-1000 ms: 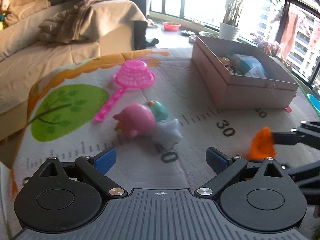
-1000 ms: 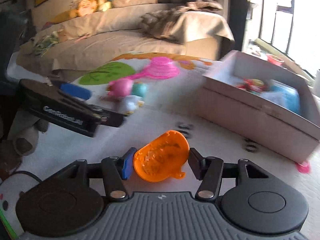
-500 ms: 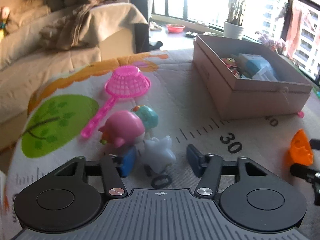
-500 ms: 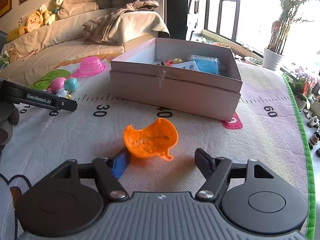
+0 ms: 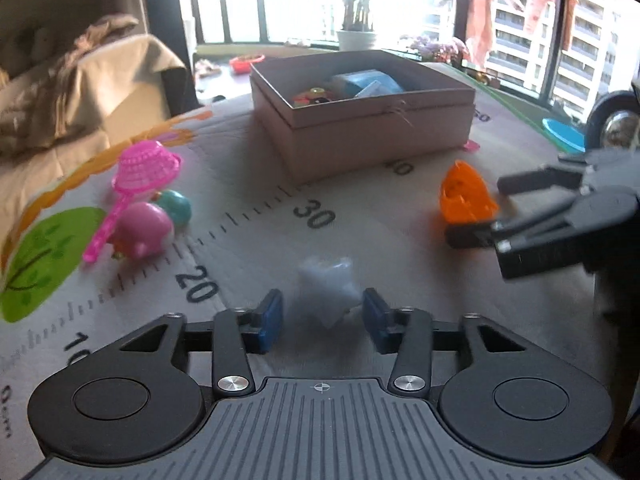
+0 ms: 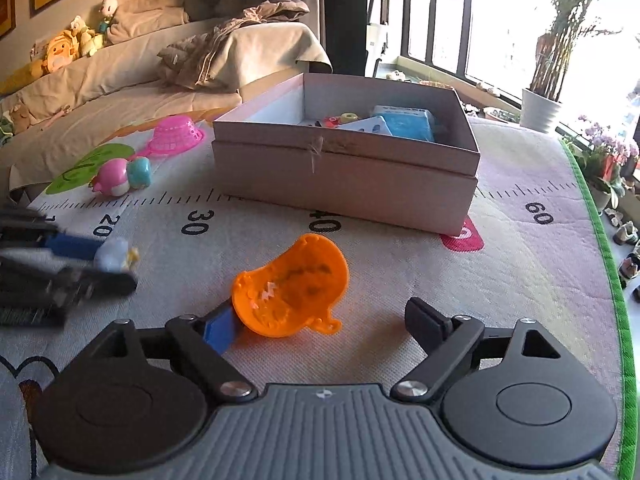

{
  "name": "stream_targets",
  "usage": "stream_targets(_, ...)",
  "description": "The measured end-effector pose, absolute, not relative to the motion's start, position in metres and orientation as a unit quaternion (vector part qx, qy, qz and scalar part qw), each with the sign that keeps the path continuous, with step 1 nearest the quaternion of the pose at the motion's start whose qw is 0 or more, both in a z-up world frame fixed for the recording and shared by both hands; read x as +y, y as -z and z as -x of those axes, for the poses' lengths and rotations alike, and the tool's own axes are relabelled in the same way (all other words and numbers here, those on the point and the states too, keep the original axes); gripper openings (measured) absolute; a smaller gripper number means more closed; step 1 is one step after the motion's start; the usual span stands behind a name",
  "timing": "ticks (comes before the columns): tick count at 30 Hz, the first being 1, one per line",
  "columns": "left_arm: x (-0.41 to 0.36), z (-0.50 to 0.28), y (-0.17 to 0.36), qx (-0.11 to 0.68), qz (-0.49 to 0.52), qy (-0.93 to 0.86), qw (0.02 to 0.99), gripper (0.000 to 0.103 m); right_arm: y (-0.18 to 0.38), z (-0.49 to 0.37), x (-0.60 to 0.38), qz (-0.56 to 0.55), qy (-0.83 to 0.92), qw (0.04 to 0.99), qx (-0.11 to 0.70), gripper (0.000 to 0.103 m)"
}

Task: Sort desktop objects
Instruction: 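Move the left tool to the pink strainer and grasp it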

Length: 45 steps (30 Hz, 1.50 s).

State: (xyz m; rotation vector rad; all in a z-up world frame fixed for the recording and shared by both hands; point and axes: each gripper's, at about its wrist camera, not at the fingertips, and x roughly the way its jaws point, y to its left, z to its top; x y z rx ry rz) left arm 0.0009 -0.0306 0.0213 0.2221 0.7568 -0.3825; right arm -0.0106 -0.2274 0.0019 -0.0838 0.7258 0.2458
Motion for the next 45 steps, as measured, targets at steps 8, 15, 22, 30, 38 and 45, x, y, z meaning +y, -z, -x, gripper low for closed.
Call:
stream_targets(8,0.001,-0.015,-0.022,0.373,-0.093,0.088,0.919,0.076,0.000,0.009,-0.228,0.037,-0.108,0.926,0.359,0.098)
stream_targets(15,0.003,-0.017,-0.026,0.391,-0.052,0.121,0.911,0.078,0.000,0.009,-0.228,0.037,-0.109,0.926,0.360,0.100)
stream_targets(22,-0.006,-0.015,-0.023,0.396,-0.057,0.129,0.907,0.084,0.001,0.008,-0.227,0.038,-0.110,0.925,0.361,0.102)
stream_targets(30,-0.016,-0.009,-0.014,0.399,-0.066,0.145,0.903,0.103,0.001,0.008,-0.227,0.040,-0.110,0.924,0.363,0.103)
stream_targets(38,0.009,-0.032,-0.043,0.392,-0.024,0.164,0.905,0.103,0.002,0.007,-0.228,0.036,-0.113,0.923,0.367,0.103)
stream_targets(45,0.039,-0.128,-0.067,0.312,-0.040,0.025,0.949,0.103,0.003,0.006,-0.228,0.039,-0.115,0.922,0.368,0.103)
